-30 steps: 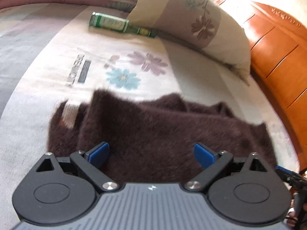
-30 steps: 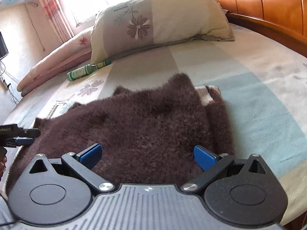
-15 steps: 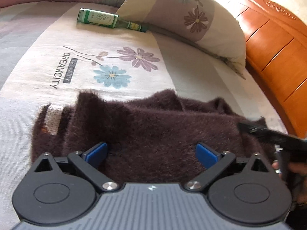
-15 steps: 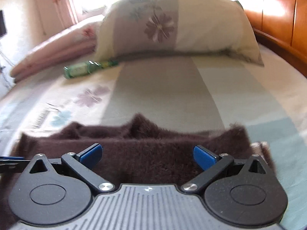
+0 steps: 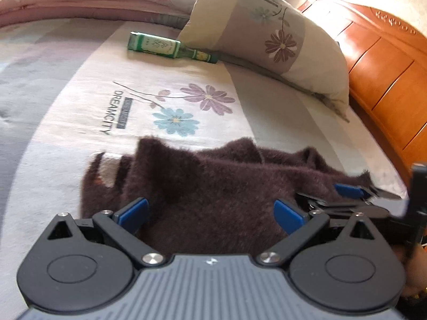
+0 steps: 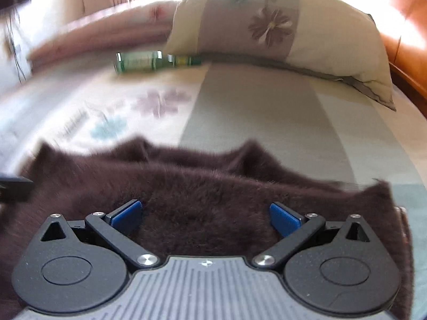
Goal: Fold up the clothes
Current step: 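Raise both open tools above the folded brown sweater, then move the left tool down to the folded sweater's edge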
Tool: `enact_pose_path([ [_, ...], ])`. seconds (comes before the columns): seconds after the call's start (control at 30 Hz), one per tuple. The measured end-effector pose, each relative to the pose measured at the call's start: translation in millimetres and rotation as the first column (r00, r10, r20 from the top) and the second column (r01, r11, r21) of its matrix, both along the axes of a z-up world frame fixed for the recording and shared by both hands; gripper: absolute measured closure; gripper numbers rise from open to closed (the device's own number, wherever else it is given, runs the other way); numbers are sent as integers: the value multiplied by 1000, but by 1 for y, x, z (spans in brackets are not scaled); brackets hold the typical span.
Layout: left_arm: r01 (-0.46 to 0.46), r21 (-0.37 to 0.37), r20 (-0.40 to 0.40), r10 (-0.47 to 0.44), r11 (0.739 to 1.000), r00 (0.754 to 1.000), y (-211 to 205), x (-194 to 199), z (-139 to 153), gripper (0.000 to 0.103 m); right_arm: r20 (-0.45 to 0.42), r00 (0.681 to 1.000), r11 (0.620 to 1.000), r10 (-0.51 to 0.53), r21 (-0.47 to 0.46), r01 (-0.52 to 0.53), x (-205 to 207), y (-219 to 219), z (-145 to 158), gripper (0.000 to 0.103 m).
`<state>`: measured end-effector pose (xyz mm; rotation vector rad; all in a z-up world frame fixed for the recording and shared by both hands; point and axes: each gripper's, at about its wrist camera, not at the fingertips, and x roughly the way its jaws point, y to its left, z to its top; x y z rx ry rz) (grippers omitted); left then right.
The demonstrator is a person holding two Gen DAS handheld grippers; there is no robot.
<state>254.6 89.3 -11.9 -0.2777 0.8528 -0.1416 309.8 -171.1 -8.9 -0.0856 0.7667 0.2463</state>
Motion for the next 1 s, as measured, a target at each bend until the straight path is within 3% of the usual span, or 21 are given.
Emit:
enact_pose_path([
  [0.17,5,2,0,-5,1000,1000,3,-21,7,3,-3,1000,999,-27,42,27,-12,-8,21,0],
  [0.3,0,-33,-3,0,999,1000,2,-34,12,3,15,999,996,42,83,-43,-55,-9,39,0],
  [0.47,49,-70,10,-48,996,999,-7,-49,18,3,-29,995,990,98,109,-94,-108,-16,30,0],
  [0.53,50,-105,-15,-52,993,999,-11,-49,9,3,-74,993,987,87,143,-76,-124,-22,20,0],
  [0.63,32,-171,-69,-44,985,997,-16,-51,-8,3,-65,996,988,66,142,-56,-144,-27,20,0],
  [0.73,28,-150,-78,-40,988,996,-27,-58,-12,3,-50,996,987,70,148,-62,-159,-30,27,0],
  [1.0,151,-161,-9,-155,975,988,-57,-59,13,3,-30,998,985,46,167,-40,-187,-41,33,0],
])
